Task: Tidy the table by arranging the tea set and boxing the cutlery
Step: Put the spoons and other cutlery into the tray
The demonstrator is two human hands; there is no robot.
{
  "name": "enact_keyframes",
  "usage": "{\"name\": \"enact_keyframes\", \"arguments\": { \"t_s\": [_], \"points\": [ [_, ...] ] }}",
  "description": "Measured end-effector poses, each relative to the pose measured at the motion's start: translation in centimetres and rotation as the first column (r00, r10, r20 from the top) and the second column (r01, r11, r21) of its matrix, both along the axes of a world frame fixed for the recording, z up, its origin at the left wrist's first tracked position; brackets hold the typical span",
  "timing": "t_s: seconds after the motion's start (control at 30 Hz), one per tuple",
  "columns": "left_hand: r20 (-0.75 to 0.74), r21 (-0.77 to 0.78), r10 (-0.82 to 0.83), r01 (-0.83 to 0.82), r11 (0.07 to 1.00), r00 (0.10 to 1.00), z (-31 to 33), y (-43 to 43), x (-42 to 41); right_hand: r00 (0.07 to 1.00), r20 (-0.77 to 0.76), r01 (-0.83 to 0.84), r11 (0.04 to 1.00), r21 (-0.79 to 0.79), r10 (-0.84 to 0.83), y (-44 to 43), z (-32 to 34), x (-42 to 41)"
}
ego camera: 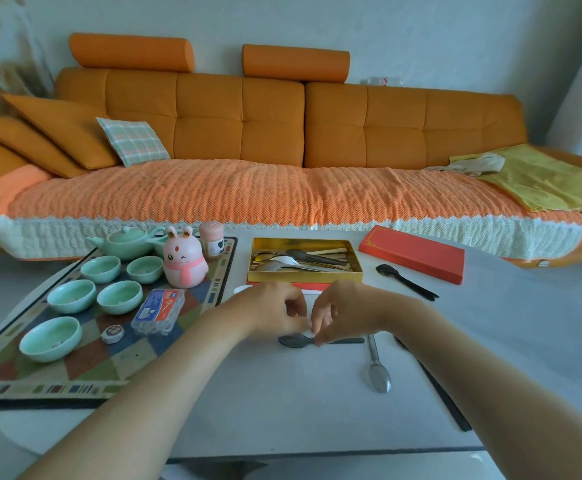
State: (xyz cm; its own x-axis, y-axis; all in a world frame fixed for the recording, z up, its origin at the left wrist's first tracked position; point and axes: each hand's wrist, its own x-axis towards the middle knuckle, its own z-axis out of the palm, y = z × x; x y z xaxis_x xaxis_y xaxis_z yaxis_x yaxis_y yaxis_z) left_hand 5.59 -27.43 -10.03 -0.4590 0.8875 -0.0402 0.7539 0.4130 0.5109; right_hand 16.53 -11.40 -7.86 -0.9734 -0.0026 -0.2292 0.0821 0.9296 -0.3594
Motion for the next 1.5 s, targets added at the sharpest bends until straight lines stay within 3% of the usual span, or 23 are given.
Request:
{"name": "enact_keyframes", "arguments": {
  "t_s": [0.07, 0.17, 0.4, 0.5, 0.63, 0.83, 1.1, 1.33, 1.5],
  "points": [
    [0.054, -0.082, -0.007, 0.012, 0.997, 0.999, 0.2, -0.4, 0.5, 1.000, 0.012, 0.013, 1.000, 0.002, -0.013, -0.2, -0.2, 0.4],
    [0.008, -0.128, -0.051, 0.051, 0.990, 0.999, 0.4, -0.7, 0.9, 0.999, 0.011, 0.039, 0.999, -0.016, -0.039, -0.3, -0.3, 0.6],
    [0.014, -0.079, -0.006, 0.007, 0.997, 1.000, 0.3, -0.9, 0.5, 0.997, 0.010, 0.081, 0.995, -0.054, -0.080, -0.2, -0.7, 0.5],
    [-0.018, 0.074, 0.040, -0.039, 0.996, 0.999, 0.2, -0.8, -0.1, 0.990, -0.041, 0.128, 0.979, -0.160, -0.136, 0.1, -1.0, 0.0],
    [-0.118, 0.366, 0.125, -0.074, 0.928, 0.985, 0.5, -0.7, -1.7, 0.969, -0.124, 0.167, 0.936, -0.311, -0.215, 0.7, -0.9, -1.0],
    [-0.241, 0.512, 0.226, -0.074, 0.856, 0.944, -0.1, 0.6, -4.2, 0.887, -0.293, 0.247, 0.902, -0.353, -0.357, 1.9, -0.8, -3.4],
    [-0.320, 0.368, 0.261, -0.135, 0.920, 0.911, -0.9, 2.4, -5.6, 0.812, -0.431, 0.368, 0.918, -0.147, -0.394, 3.5, -1.3, -6.3],
    [-0.418, 0.094, 0.135, -0.106, 0.990, 0.898, -2.1, 2.9, -6.3, 0.803, -0.384, 0.466, 0.882, -0.072, -0.456, 4.5, -2.1, -9.2],
    [-0.457, 0.049, 0.112, -0.100, 0.994, 0.882, -2.6, 3.2, -6.5, 0.780, -0.420, 0.501, 0.865, -0.024, -0.464, 4.3, -2.0, -10.0]
  ]
}}
